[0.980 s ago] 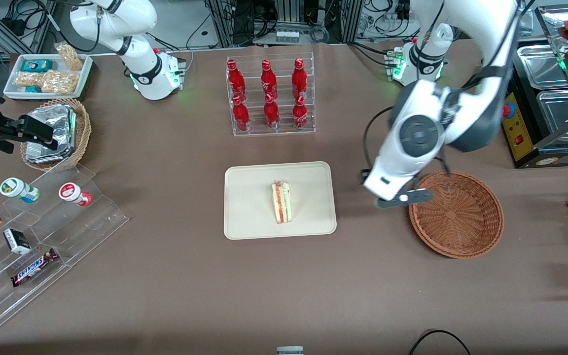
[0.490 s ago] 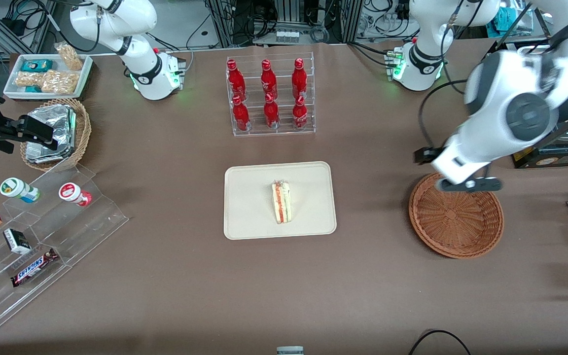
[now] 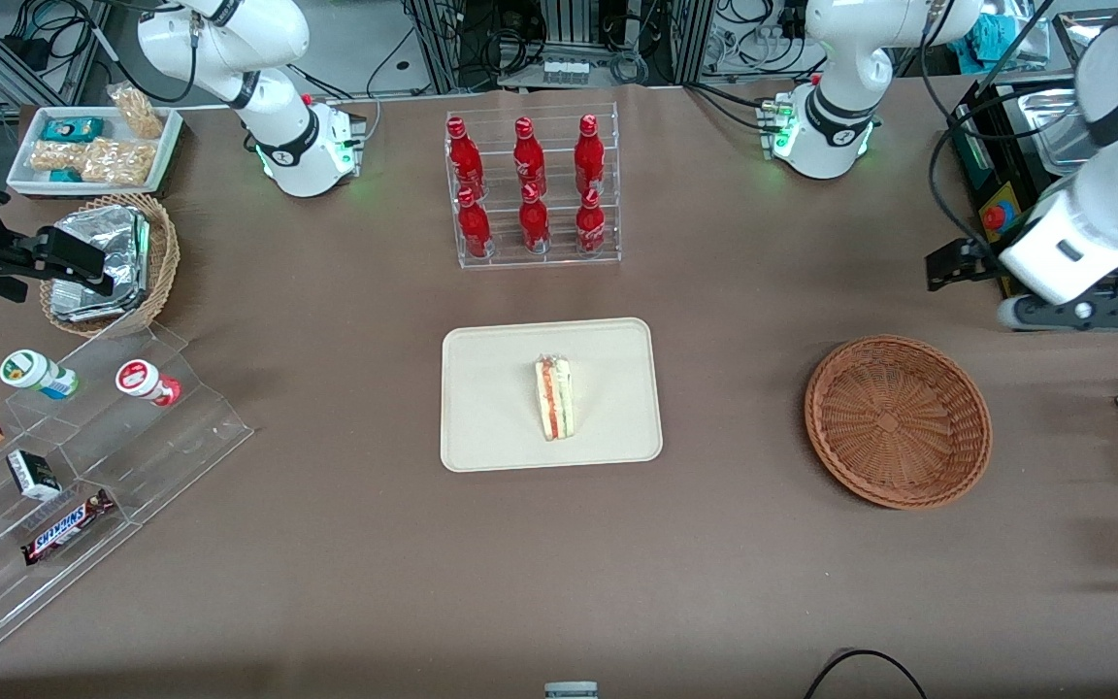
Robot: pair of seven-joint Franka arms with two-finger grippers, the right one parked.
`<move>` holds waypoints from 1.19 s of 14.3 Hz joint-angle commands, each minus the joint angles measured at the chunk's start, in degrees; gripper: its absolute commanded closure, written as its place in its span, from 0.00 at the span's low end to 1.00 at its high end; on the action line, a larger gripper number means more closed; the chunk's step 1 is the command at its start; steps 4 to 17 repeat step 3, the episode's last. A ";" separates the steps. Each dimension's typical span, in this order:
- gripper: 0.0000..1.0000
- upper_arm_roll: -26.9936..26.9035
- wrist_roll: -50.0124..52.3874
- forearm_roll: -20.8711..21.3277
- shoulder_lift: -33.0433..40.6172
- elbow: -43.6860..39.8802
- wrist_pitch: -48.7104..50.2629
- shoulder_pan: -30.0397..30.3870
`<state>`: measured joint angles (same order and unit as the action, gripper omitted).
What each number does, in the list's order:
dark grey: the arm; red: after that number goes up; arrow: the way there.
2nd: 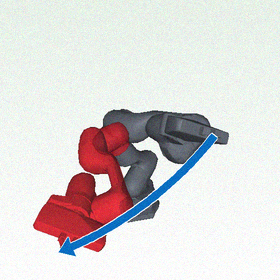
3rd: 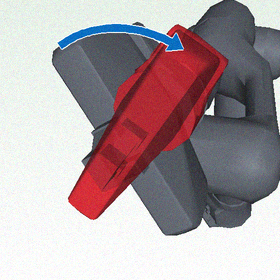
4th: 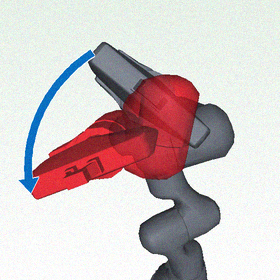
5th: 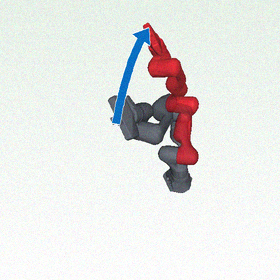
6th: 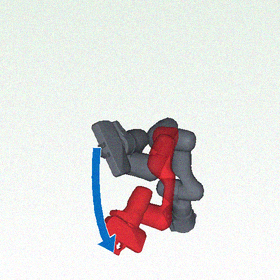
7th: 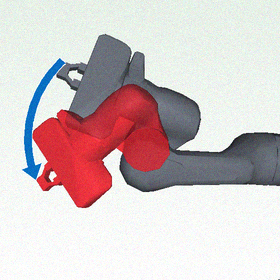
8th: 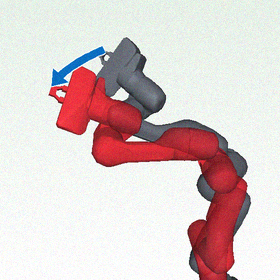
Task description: Place sandwich from basket to tray
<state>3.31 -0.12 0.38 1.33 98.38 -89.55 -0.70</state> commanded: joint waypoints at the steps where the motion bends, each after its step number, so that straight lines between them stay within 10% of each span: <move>1: 0.00 1.18 -0.68 -0.11 0.60 -1.96 1.04 0.87; 17: 0.00 1.09 -0.67 -0.03 0.78 -2.06 0.78 0.87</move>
